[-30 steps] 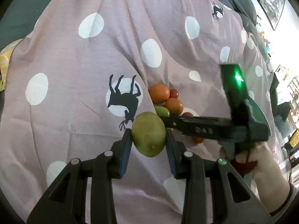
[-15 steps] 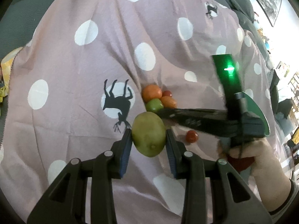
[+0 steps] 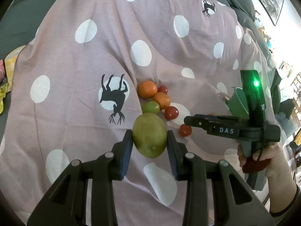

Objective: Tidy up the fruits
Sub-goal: 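Grasp the green apple with the right tool while the left tool holds its fruit, then carry both fruits over the green bowl and open both tools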

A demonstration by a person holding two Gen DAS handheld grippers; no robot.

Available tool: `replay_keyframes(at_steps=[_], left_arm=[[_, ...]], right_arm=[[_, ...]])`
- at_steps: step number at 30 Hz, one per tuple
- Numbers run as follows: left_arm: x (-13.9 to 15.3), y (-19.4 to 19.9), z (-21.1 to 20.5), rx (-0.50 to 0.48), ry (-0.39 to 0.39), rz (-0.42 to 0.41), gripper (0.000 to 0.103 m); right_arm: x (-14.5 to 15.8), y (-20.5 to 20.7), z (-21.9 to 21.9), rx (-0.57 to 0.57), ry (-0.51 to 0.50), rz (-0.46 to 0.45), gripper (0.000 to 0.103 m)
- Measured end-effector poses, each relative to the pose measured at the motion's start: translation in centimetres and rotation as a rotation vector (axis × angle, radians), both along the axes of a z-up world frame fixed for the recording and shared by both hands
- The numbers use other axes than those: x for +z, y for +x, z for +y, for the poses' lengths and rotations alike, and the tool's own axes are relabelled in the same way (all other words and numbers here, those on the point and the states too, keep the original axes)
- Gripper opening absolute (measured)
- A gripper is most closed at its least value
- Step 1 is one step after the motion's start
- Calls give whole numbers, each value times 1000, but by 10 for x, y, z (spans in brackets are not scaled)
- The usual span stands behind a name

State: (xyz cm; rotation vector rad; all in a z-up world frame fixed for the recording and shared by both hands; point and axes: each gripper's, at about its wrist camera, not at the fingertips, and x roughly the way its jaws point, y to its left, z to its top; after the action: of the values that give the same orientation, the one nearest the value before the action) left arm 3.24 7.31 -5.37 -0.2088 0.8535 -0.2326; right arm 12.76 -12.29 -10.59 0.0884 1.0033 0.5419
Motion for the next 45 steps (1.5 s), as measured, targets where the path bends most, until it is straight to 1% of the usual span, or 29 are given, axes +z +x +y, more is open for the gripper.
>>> replay_keyframes(at_steps=[2, 5, 7, 8, 9, 11, 13, 15, 18, 19, 21, 25, 26, 29, 31, 33, 37, 39, 42, 44, 45], left_arm=[[-1, 3, 1, 2, 0, -1, 35], [-4, 6, 5, 9, -6, -5, 35], [-6, 9, 8, 10, -10, -4, 35], [-6, 10, 9, 11, -11, -3, 35], [-8, 11, 10, 12, -12, 0, 35], [-10, 13, 13, 13, -12, 3, 35], [-12, 13, 15, 14, -12, 7, 35], [-14, 15, 17, 13, -14, 11, 35], [-15, 16, 18, 10, -13, 13, 35], [-15, 17, 18, 9, -16, 13, 35], [-15, 18, 18, 12, -18, 14, 35], [-15, 17, 18, 12, -16, 14, 35], [-15, 17, 18, 14, -13, 14, 35], [-14, 17, 17, 10, -12, 14, 35], [-13, 16, 14, 5, -4, 12, 35], [-11, 16, 12, -6, 5, 10, 35], [-7, 17, 2, -35, 14, 2, 35], [-4, 18, -9, -56, 17, 0, 35], [0, 19, -29, -96, 16, -3, 35], [4, 21, -46, -131, 18, -7, 35], [7, 23, -57, -156, 20, -12, 35]], right_arm=[[1, 3, 6, 17, 17, -6, 39], [-3, 10, 20, 54, 78, 21, 39], [-9, 18, 35, 53, 75, 44, 40], [-10, 23, 42, 47, 80, 41, 41], [-8, 26, 46, 47, 96, 34, 44], [-8, 36, 56, 29, 103, 51, 50], [-12, 44, 67, 10, 52, 54, 50], [-11, 47, 78, 30, 0, 9, 50], [-14, 51, 91, 55, -49, 5, 50], [-15, 51, 98, 56, -96, -14, 50], [-18, 54, 104, 64, -148, -38, 50], [-19, 55, 111, 90, -182, -49, 48], [-19, 53, 112, 98, -187, -61, 45], [-20, 44, 113, 123, -215, -95, 43], [-16, 39, 109, 114, -201, -103, 43], [-7, 29, 99, 95, -153, -126, 43], [26, -3, 50, 33, -20, -172, 43], [34, -16, 26, 9, 11, -188, 43], [43, -48, -13, -34, 28, -231, 43], [49, -64, -39, -80, 32, -259, 43], [49, -66, -49, -106, 36, -274, 43]])
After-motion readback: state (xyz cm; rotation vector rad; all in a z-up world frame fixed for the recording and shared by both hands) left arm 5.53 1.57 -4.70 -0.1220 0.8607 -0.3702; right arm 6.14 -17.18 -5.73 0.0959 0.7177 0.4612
